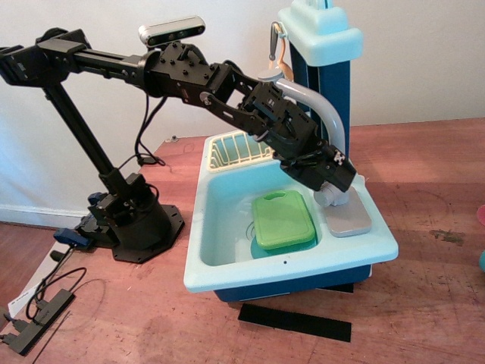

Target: Turn lever vertical to front

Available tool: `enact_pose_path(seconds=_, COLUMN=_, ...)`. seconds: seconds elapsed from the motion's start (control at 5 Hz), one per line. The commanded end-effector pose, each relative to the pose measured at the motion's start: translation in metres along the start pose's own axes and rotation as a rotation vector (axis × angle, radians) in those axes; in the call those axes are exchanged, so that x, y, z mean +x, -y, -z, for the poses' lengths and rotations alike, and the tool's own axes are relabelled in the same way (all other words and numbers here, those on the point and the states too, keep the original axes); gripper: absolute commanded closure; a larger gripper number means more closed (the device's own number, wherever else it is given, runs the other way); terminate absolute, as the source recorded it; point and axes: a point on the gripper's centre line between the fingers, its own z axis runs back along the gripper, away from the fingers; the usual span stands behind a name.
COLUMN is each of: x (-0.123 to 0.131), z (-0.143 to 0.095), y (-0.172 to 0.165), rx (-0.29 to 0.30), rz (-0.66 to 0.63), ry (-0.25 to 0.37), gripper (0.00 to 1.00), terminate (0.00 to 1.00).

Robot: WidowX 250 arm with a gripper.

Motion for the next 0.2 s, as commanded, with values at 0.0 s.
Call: enact_pose_path(seconds=0.0, x=0.0006, z=0.0067, y=-0.0147, rx=0.012, rz=-0.025, ry=-0.009, gripper=0.0, terminate=1.0)
